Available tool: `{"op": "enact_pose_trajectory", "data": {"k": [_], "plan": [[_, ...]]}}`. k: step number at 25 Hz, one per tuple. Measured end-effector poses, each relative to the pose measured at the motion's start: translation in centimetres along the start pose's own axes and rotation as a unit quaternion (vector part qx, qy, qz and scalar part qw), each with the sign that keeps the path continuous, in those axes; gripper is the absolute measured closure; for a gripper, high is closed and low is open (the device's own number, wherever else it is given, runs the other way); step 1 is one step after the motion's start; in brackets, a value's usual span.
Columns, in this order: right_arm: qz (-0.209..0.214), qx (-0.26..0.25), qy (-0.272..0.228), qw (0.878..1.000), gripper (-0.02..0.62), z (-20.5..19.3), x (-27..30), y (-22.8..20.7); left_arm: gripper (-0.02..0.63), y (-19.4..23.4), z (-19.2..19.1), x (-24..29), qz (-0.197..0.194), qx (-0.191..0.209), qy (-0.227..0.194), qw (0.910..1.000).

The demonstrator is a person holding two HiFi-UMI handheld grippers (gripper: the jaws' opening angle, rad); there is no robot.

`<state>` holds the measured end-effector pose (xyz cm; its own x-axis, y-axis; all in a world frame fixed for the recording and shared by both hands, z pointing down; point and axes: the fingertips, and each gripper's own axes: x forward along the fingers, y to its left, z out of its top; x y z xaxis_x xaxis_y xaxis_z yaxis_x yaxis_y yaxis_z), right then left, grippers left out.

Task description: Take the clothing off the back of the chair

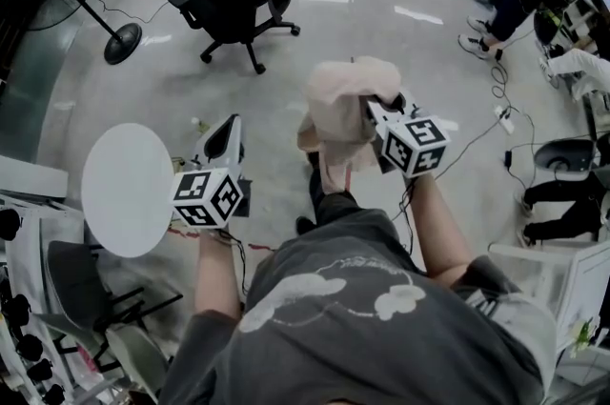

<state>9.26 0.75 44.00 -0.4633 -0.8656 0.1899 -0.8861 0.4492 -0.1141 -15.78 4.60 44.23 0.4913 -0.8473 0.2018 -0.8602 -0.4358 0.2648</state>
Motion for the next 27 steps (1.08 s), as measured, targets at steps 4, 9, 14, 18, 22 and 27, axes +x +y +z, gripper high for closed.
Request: {"op": "enact_pose_trajectory", "data": {"k": [4, 9, 14, 18, 22, 27], "plan": [[0.004, 0.004, 0.005, 1.0, 0.534, 0.0, 0.3, 0.0, 0.606, 0.3, -0.2, 0.0, 0.002, -0.003, 0.002, 1.0], [0.016, 0.001, 0.006, 1.0, 0.534, 0.2, 1.2, 0.8, 0.606, 0.5, -0.6, -0.2, 0.003, -0.003, 0.009, 1.0], [0.036, -0.019, -0.001, 0.999, 0.534, 0.9, 1.3, 2.3, 0.606, 0.9, -0.1, -1.2, 0.009, -0.004, -0.002, 0.9999], [0.048, -0.025, -0.007, 0.999, 0.535, 1.2, 1.9, 3.5, 0.606, 1.4, 0.4, -1.8, 0.017, -0.005, -0.012, 0.9998], [0.059, -0.033, -0.002, 0.998, 0.534, 1.1, 2.1, 4.3, 0.606, 1.5, 0.2, -2.2, 0.019, -0.003, -0.013, 0.9997], [0.054, -0.018, 0.003, 0.998, 0.535, 0.5, 1.7, 4.0, 0.606, 1.3, -0.2, -2.3, 0.02, -0.001, -0.01, 0.9997]]}}
